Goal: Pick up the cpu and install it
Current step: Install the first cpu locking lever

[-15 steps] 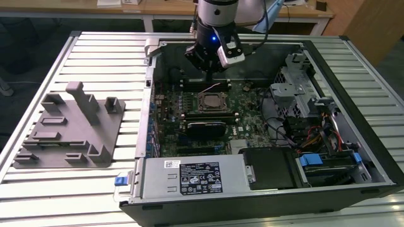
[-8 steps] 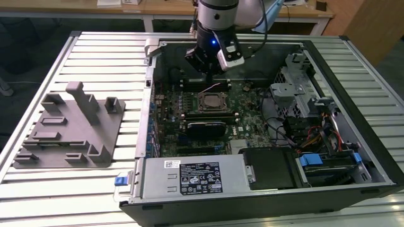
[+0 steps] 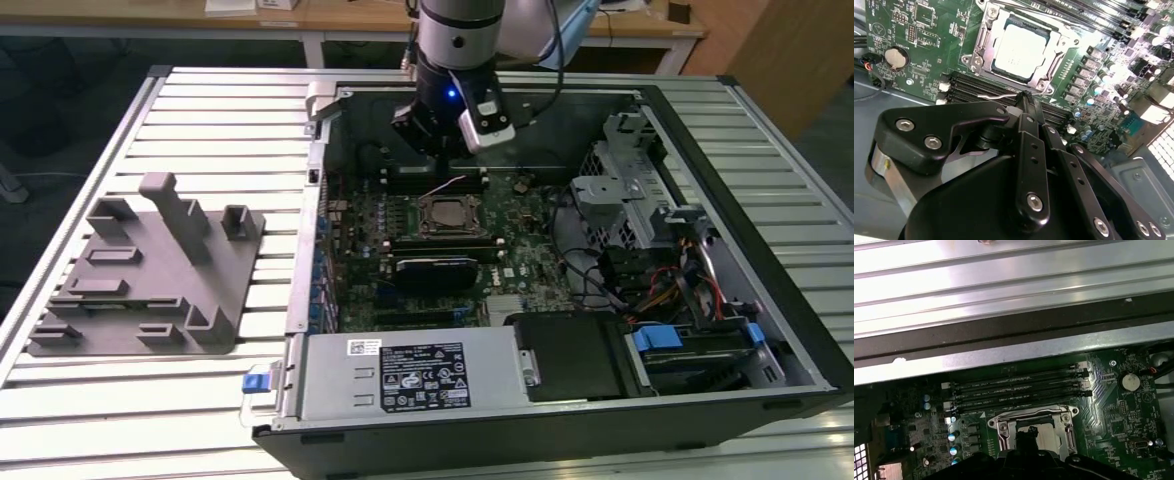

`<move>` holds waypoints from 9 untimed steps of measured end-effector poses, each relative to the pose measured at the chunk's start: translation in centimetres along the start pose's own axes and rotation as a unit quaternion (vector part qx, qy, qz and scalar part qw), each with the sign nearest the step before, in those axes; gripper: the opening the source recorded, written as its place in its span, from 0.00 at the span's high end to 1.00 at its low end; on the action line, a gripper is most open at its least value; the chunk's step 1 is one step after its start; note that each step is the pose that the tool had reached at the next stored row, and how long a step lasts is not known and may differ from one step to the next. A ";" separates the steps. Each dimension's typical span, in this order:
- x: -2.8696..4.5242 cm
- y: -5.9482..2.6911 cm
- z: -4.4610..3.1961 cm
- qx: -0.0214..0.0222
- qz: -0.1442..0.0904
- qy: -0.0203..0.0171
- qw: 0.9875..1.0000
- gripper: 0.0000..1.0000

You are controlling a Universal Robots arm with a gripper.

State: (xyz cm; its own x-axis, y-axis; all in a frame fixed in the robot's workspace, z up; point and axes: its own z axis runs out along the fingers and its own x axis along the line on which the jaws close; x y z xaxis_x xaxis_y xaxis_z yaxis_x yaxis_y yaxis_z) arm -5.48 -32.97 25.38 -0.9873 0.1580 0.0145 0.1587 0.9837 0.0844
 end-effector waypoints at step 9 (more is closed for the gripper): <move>-0.16 0.42 0.74 -0.002 -0.007 0.001 1.000 0.89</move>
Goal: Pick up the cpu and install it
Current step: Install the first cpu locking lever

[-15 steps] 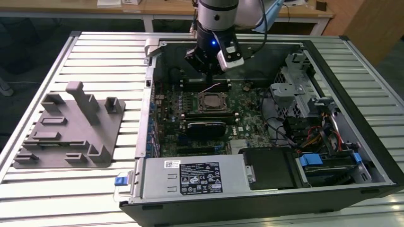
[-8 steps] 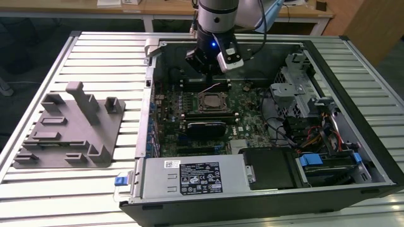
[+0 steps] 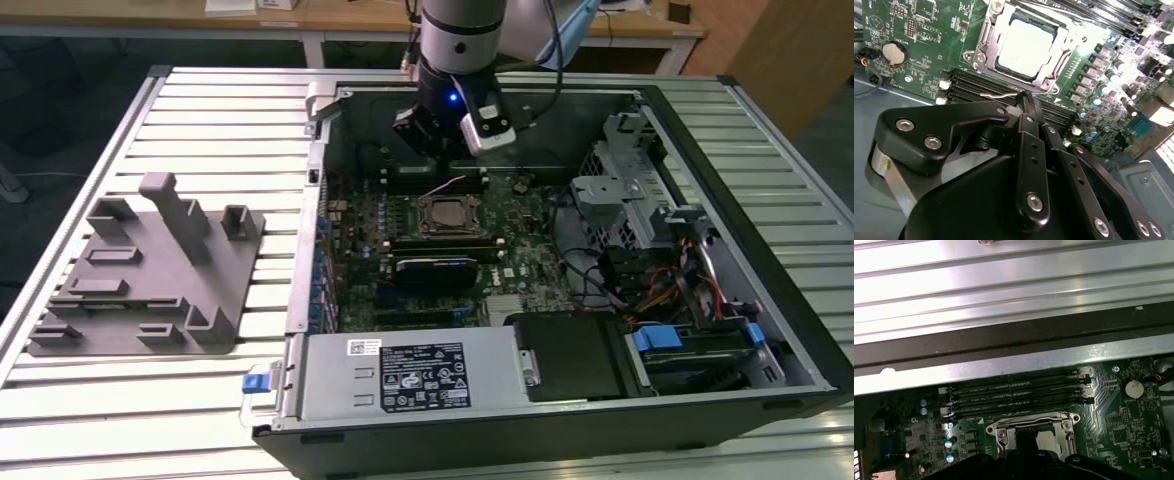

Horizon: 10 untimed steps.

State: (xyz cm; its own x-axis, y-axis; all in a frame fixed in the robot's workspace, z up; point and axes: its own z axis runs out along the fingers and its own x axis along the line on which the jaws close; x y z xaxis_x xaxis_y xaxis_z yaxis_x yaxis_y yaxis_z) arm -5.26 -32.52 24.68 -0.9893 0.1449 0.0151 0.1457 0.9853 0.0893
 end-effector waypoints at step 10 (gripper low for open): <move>-0.13 0.07 0.67 -0.003 -0.007 -0.009 1.000 0.89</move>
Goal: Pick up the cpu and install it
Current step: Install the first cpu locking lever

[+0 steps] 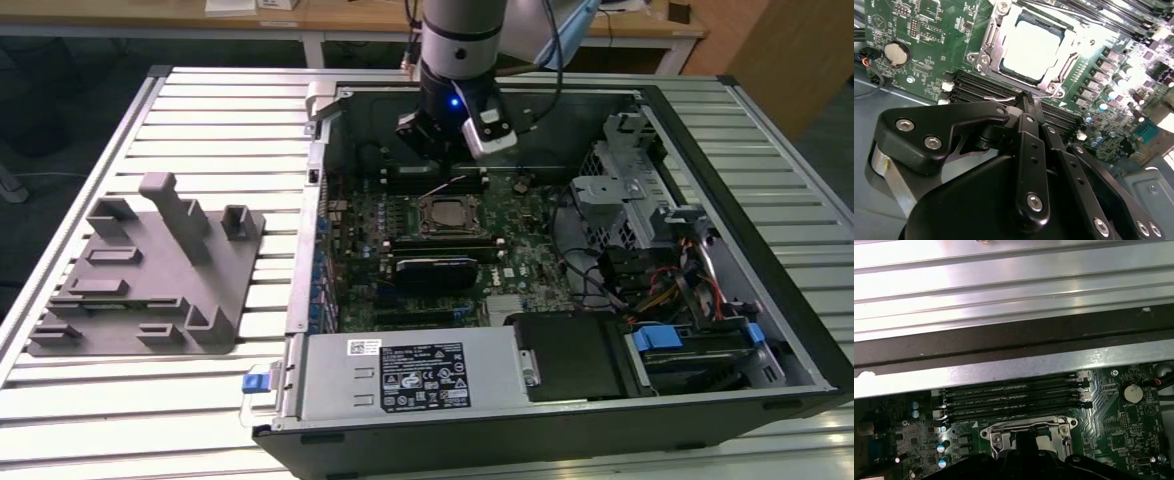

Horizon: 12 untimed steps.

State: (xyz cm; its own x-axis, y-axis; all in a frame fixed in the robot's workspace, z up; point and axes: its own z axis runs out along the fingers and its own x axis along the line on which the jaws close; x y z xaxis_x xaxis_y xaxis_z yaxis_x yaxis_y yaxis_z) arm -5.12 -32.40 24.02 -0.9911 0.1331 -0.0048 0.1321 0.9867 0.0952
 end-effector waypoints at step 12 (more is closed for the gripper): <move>0.03 -0.08 0.78 -0.006 -0.011 -0.019 1.000 0.89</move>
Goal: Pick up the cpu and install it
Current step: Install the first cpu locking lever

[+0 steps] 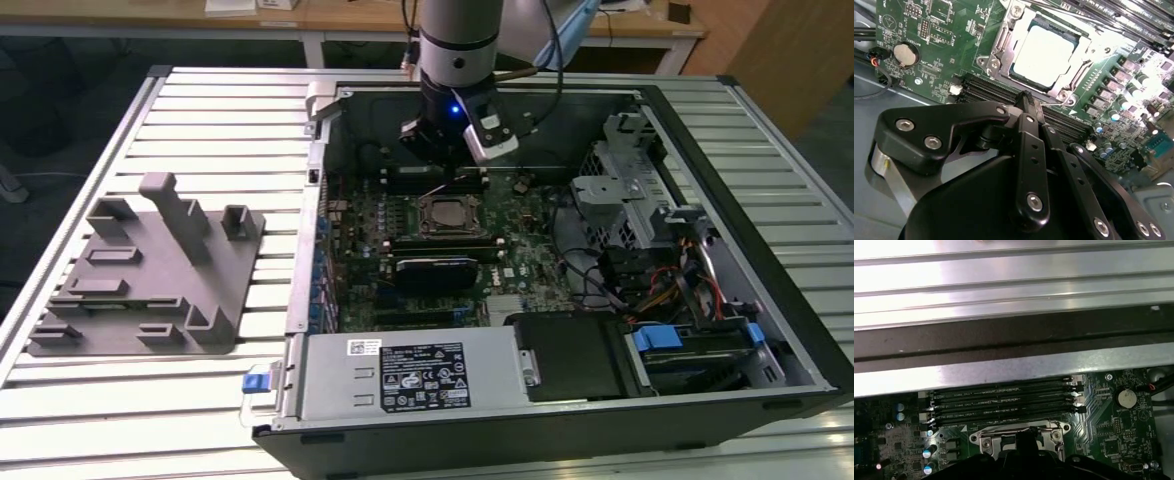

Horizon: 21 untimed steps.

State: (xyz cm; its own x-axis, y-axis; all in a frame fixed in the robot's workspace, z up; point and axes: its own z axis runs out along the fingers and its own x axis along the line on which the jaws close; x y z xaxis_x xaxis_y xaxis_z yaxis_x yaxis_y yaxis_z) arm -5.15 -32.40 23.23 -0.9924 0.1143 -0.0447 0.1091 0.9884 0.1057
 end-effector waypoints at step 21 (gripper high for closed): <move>0.40 -0.17 1.28 -0.023 0.000 -0.014 1.000 0.89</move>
State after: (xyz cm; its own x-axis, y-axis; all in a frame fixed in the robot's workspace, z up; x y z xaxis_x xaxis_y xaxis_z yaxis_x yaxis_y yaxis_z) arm -5.49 -32.40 21.93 -0.9905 0.1170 -0.0729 0.1049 0.9828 0.1521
